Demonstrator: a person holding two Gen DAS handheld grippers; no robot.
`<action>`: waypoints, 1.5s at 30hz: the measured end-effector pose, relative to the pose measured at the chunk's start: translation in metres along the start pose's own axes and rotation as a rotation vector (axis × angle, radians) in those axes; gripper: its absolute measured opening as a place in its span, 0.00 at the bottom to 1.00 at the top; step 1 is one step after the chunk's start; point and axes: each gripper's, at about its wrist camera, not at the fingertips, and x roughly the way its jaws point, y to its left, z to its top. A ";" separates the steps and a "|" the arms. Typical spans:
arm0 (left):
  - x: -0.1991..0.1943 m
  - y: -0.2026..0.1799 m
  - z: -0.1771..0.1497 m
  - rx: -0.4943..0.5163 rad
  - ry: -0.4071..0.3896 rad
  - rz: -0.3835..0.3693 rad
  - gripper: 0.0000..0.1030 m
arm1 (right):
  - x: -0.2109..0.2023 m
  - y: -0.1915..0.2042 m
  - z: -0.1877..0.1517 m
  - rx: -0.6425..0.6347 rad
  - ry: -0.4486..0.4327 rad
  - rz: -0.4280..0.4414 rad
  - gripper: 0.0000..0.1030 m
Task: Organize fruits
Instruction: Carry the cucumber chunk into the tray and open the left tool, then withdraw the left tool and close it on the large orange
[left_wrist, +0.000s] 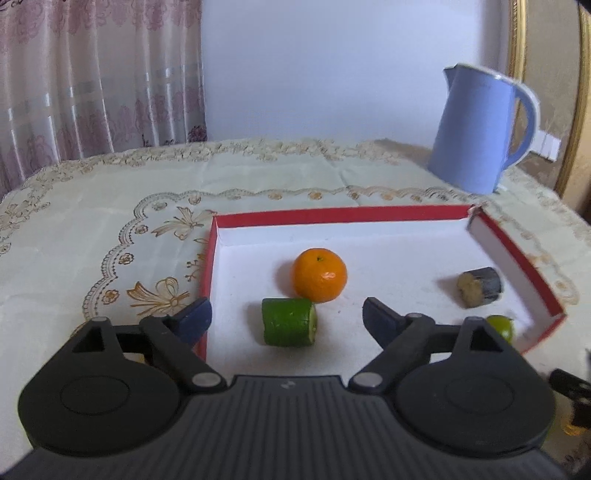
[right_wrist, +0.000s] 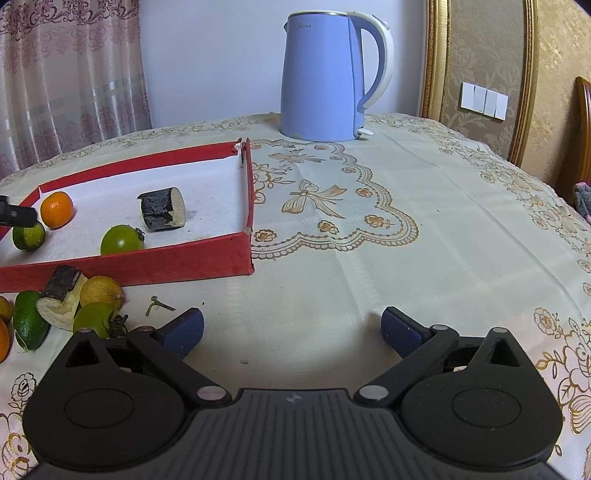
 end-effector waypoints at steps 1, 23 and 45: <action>-0.008 0.001 -0.002 -0.001 -0.015 0.002 0.92 | 0.000 0.000 0.000 0.000 0.000 0.000 1.00; -0.083 -0.007 -0.072 -0.049 -0.002 -0.054 1.00 | 0.000 0.000 0.000 0.001 0.000 0.001 1.00; -0.067 -0.034 -0.091 -0.070 0.049 0.023 0.91 | 0.000 -0.001 0.000 0.002 0.000 0.002 1.00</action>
